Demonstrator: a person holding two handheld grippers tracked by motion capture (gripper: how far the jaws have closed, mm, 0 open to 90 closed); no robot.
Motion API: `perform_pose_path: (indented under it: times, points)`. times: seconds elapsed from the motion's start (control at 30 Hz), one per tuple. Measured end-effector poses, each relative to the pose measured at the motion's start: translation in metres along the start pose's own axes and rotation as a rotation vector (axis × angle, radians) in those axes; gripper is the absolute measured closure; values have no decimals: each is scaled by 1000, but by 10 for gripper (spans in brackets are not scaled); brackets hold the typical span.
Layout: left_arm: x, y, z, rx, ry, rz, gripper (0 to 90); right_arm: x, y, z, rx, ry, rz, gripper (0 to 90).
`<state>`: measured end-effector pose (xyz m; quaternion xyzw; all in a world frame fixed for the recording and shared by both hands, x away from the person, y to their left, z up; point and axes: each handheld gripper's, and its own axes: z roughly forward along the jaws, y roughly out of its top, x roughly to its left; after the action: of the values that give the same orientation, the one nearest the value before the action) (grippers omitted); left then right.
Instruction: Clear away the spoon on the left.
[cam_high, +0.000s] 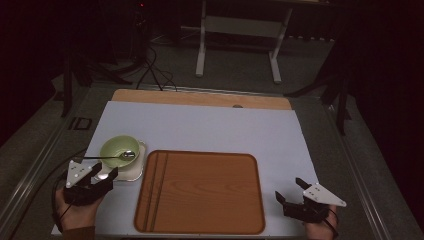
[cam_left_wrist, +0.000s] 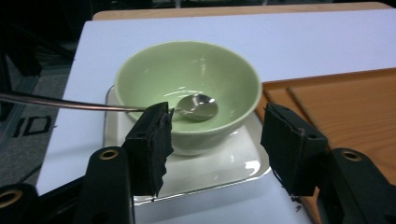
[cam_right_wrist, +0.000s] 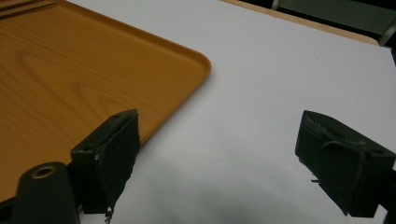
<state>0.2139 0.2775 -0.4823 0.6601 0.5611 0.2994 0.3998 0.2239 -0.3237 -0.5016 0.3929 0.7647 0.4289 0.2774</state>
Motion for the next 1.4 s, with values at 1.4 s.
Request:
perform_pose_path:
  times: [1.4]
  points:
    - [54,11,51,43,100,-202,437,-1,-1,0,4,-2,3,138]
